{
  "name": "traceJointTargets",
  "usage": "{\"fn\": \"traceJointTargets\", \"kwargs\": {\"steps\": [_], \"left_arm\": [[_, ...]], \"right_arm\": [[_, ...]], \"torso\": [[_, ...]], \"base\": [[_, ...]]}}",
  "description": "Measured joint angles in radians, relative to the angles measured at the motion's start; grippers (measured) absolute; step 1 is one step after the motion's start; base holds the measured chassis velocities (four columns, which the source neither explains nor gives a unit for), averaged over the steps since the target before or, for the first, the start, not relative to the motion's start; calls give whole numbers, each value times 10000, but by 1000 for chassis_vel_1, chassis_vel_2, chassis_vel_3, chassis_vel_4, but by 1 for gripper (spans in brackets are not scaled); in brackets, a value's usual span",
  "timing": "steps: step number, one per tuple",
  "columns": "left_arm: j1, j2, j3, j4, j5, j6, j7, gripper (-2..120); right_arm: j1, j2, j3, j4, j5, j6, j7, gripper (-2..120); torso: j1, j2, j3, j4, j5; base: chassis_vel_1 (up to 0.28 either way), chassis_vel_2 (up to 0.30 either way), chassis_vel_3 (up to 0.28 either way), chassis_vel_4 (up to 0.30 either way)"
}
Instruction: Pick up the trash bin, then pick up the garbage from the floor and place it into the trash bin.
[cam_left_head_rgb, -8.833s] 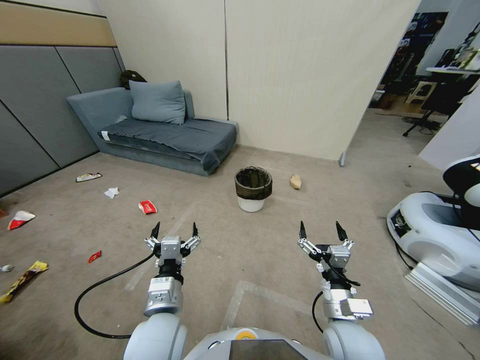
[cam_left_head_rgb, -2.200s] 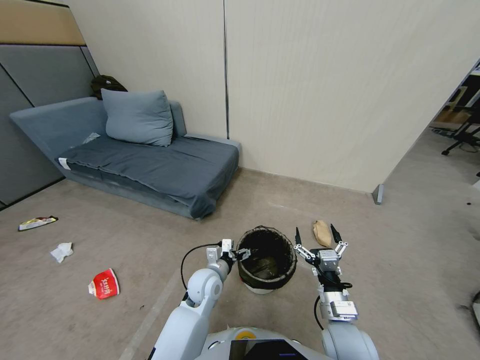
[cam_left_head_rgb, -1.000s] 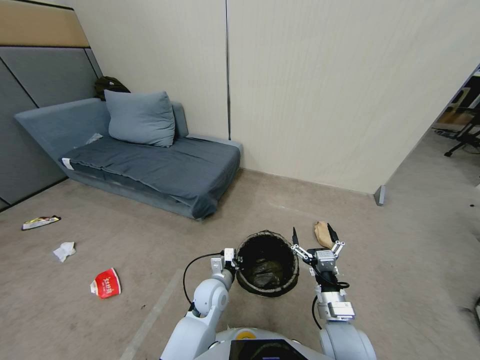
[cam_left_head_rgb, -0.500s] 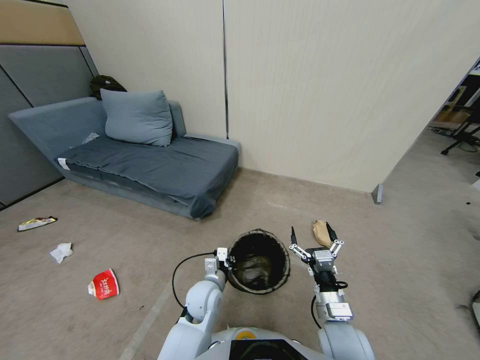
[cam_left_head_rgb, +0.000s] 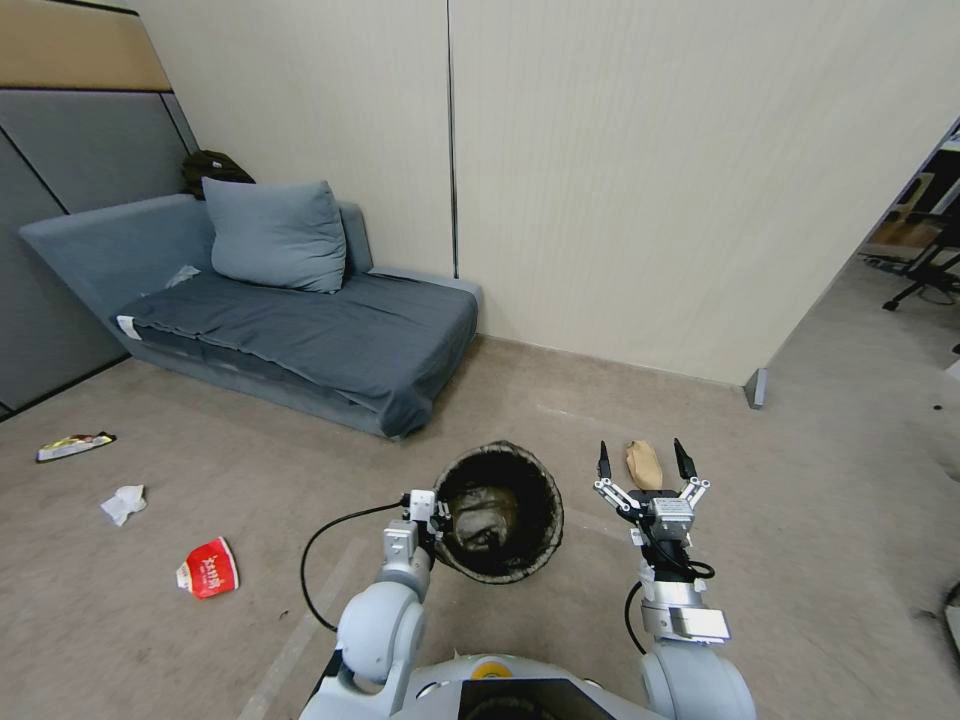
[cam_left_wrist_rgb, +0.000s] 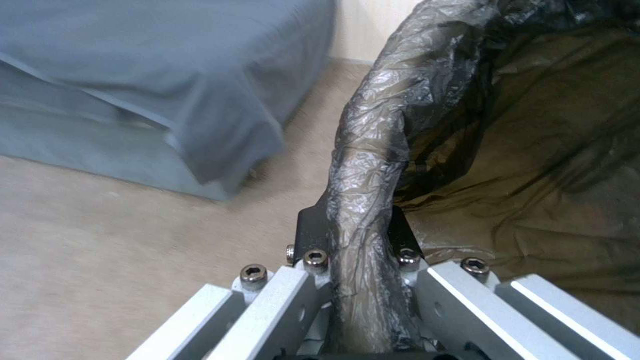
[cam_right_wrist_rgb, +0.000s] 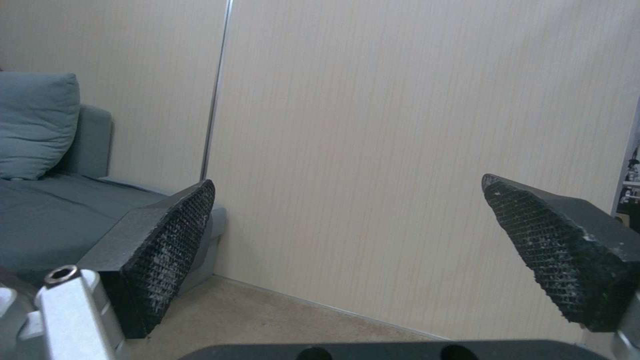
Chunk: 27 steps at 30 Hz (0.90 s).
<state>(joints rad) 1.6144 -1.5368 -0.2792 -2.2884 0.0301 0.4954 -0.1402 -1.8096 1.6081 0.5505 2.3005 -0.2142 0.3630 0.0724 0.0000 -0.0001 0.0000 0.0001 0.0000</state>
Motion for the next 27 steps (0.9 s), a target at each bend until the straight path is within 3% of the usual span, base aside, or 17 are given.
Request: {"fn": "traceJointTargets", "kwargs": {"steps": [7,10,27], "left_arm": [[1088,78,283,-1008,1005,-1142,-376,1],[1171,64,402,-1053,1141,-1427,-615,1],[1217,0,1016,-715,1109,-1652,-949,1]], "right_arm": [[-3,0,52,-100,83,70,6,100],[-9,0,68,-147,87,71,2,100],[1,0,130,-326,87,34,-214,100]], "torso": [[0,0,0,0,0],[0,0,0,-1,-1],[0,0,-1,-1,0]], "base": [[0,0,0,0],[0,0,0,0],[0,0,0,0]]}}
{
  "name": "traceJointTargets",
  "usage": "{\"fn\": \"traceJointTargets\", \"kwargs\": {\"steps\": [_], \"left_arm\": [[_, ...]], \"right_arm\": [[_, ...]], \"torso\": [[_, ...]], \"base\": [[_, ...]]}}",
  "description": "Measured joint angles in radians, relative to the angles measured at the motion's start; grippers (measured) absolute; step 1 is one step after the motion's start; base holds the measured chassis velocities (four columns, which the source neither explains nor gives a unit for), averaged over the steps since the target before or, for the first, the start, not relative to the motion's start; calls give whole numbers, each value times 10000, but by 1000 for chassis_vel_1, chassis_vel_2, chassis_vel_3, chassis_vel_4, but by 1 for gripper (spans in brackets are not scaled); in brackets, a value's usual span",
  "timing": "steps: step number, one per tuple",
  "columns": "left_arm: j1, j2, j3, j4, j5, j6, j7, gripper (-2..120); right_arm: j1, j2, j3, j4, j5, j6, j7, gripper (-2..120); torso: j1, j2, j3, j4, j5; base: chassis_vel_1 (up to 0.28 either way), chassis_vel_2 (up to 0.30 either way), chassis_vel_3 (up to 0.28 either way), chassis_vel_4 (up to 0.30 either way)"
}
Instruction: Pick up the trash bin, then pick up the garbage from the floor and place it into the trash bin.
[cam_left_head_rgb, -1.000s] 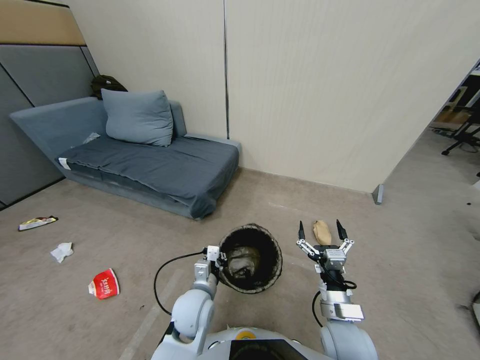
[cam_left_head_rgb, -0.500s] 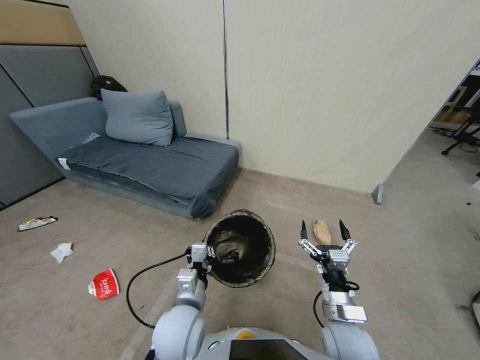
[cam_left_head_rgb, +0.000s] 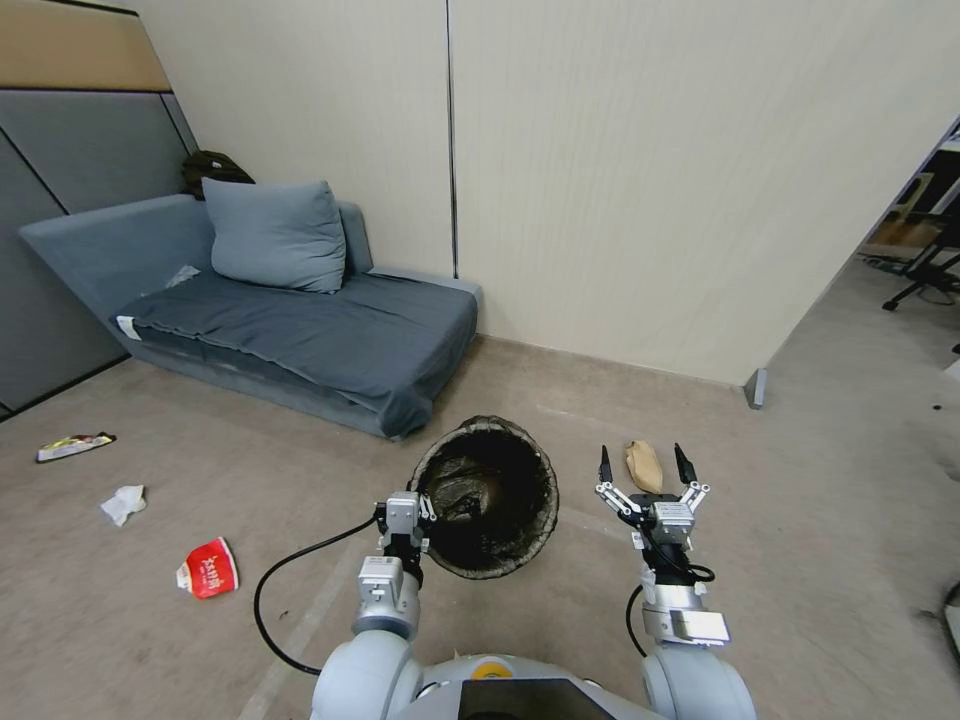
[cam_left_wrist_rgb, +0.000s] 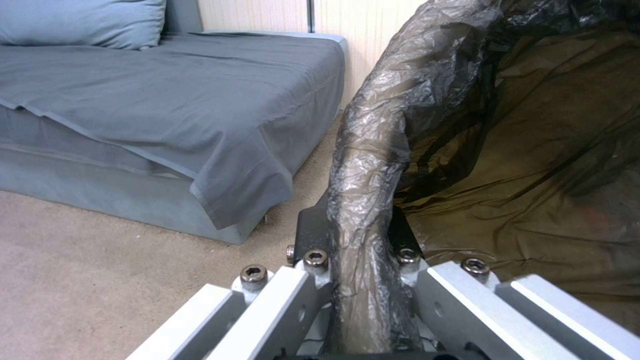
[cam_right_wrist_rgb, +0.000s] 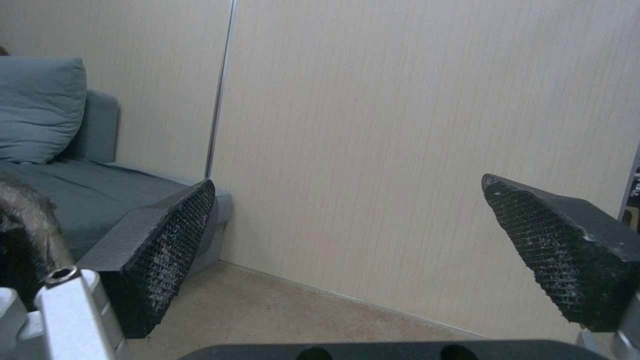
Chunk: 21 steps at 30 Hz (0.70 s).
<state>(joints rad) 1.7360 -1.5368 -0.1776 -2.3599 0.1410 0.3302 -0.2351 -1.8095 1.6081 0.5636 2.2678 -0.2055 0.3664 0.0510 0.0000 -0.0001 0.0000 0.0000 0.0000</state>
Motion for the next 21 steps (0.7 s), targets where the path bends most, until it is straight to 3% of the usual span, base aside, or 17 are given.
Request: {"fn": "traceJointTargets", "kwargs": {"steps": [6,21], "left_arm": [[-27,1,28,35,-138,26,-30,1],[-50,2,43,99,-163,76,-59,1]], "right_arm": [[17,0,7,-42,27,3,-10,100],[41,0,12,-63,50,-1,-4,100]], "torso": [[-1,0,-1,0,0],[0,0,0,0,1]], "base": [[-31,33,49,-38],[-133,128,125,-126]]}}
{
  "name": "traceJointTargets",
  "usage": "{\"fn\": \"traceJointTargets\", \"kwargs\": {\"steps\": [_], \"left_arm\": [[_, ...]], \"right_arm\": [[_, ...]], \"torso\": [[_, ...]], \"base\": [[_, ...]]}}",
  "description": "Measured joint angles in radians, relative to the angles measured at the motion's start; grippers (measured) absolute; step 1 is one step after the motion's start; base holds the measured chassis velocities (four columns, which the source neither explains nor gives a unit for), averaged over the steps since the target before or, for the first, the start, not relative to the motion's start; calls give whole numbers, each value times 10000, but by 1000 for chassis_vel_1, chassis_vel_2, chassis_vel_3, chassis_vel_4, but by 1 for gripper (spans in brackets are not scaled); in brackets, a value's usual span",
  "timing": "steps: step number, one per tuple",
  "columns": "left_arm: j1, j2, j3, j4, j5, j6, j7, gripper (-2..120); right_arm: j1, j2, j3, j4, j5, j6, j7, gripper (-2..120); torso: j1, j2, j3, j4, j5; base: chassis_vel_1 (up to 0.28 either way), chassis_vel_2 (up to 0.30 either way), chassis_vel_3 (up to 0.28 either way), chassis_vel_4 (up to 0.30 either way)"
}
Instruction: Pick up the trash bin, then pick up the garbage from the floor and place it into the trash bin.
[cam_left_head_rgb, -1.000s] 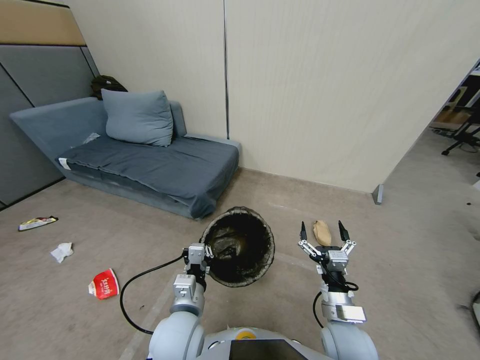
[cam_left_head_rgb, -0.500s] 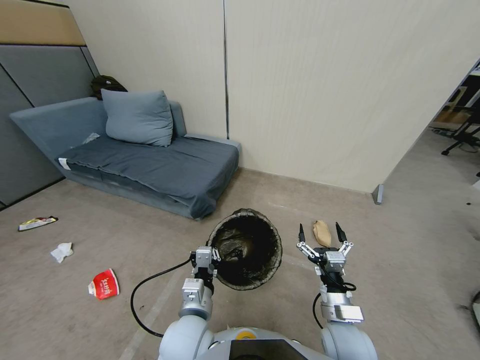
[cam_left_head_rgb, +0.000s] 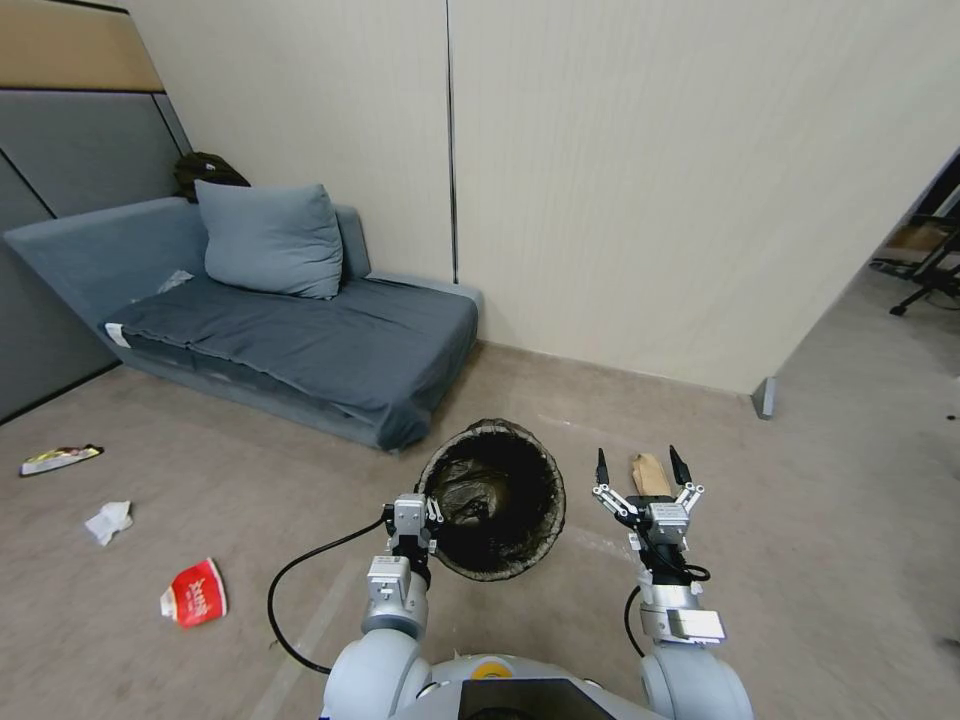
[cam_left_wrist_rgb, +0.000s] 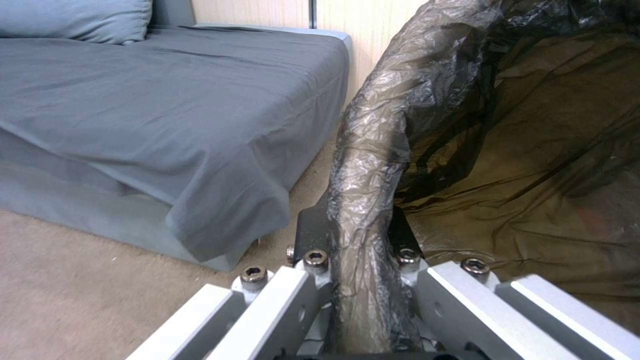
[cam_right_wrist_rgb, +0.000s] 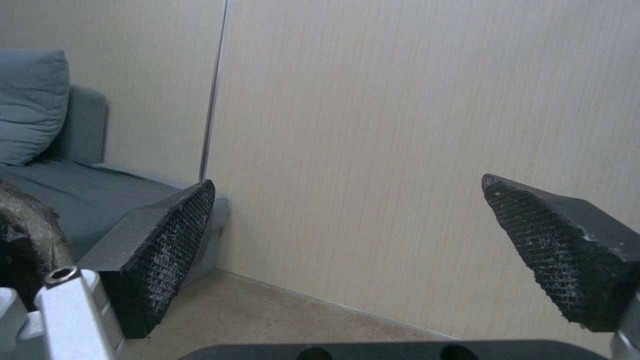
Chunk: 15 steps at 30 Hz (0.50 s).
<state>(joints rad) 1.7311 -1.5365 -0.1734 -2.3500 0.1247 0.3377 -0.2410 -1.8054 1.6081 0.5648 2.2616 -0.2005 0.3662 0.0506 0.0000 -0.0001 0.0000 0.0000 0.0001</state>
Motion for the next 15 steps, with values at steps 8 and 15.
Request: {"fn": "traceJointTargets", "kwargs": {"steps": [8,15], "left_arm": [[9,7,-6,15,2,10,-2,1],[8,19,7,9,17,17,5,1]], "right_arm": [[0,0,-29,-17,256,216,-66,100],[-7,0,6,-13,202,410,-215,100]], "torso": [[0,0,1,0,0],[0,0,0,1,-2]], "base": [[-81,65,81,-59],[-10,19,10,-11]]}}
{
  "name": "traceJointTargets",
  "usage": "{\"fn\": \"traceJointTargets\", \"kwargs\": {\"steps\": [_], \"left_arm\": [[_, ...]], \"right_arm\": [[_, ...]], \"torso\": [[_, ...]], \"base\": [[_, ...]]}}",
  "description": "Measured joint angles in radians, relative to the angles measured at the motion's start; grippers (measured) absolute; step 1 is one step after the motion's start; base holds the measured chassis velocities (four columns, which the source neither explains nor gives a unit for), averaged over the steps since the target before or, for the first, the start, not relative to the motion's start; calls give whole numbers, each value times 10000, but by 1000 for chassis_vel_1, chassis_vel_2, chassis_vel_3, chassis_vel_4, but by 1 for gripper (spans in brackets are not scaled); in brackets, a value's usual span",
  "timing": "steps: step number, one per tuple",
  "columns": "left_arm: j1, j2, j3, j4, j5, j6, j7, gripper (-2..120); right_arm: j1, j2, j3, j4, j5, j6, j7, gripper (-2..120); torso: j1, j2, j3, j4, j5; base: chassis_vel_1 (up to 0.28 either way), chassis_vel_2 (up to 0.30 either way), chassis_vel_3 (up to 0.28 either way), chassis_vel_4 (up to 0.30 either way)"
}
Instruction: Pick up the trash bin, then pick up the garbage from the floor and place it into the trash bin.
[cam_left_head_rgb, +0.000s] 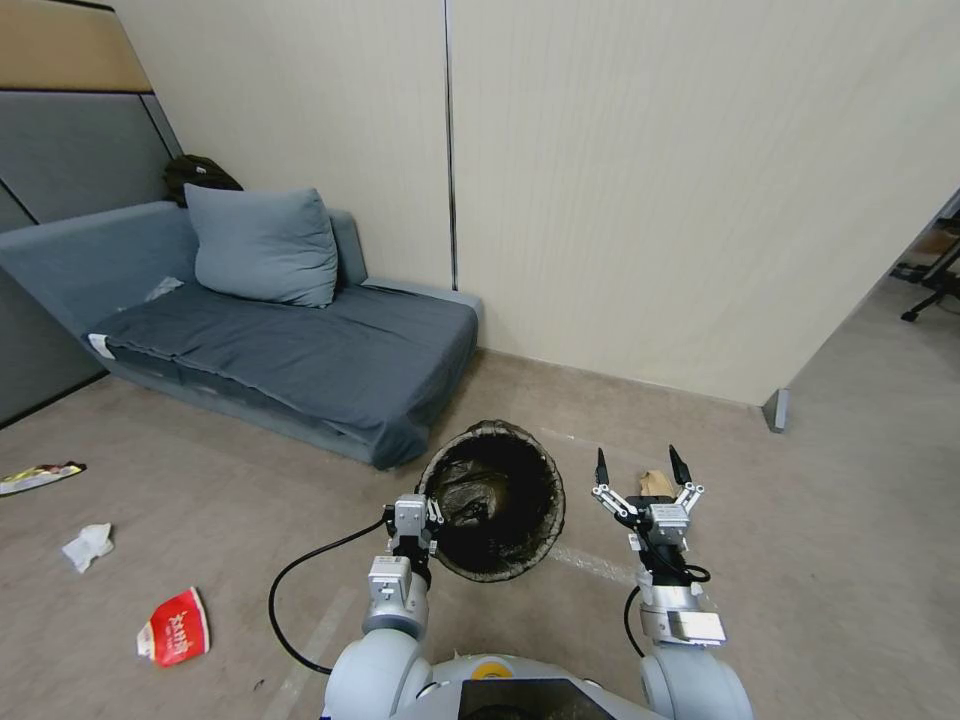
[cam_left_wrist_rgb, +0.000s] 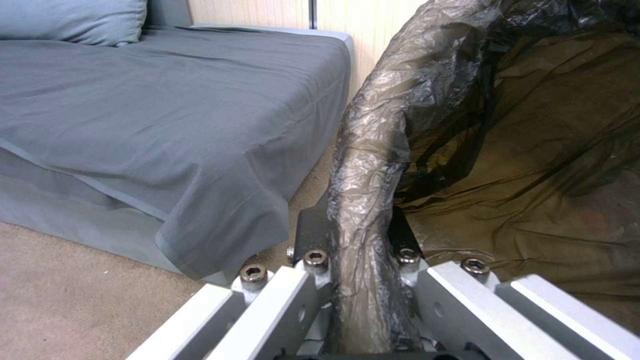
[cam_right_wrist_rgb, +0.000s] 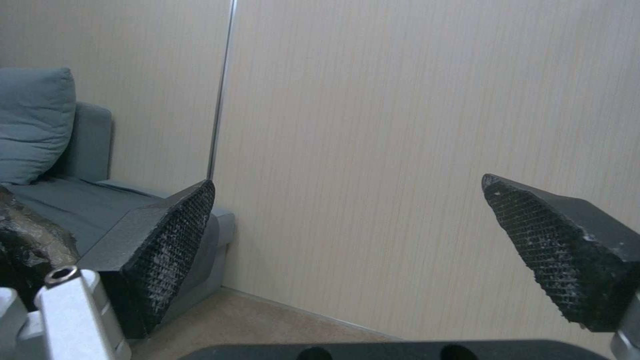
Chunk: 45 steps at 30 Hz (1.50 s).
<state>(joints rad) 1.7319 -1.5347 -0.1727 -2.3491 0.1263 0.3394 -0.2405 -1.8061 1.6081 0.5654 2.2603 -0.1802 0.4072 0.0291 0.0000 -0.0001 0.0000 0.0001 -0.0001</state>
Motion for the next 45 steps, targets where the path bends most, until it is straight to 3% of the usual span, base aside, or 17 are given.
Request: {"fn": "traceJointTargets", "kwargs": {"steps": [7,18,22,33,45], "left_arm": [[35,29,3,-42,4,6,-15,1],[91,65,17,-64,104,12,-28,1],[188,74,-17,-116,151,15,-28,1],[318,44,-66,-170,208,15,-52,1],[342,33,-70,-152,330,-30,-55,1]], "right_arm": [[87,0,151,7,-184,-180,53,100],[1280,1,908,57,996,-2253,116,100],[2346,-592,1666,-475,1551,-3203,121,100],[3736,-1922,2451,-2381,2367,-3984,91,100],[4482,-2458,2574,-4598,2340,-5015,101,100]], "torso": [[0,0,0,-1,1],[0,0,0,0,1],[0,0,0,0,2],[0,0,0,-1,2],[0,1,1,-1,0]], "base": [[0,0,0,0],[0,0,0,0],[0,0,0,0],[0,0,0,0],[0,0,0,0]]}}
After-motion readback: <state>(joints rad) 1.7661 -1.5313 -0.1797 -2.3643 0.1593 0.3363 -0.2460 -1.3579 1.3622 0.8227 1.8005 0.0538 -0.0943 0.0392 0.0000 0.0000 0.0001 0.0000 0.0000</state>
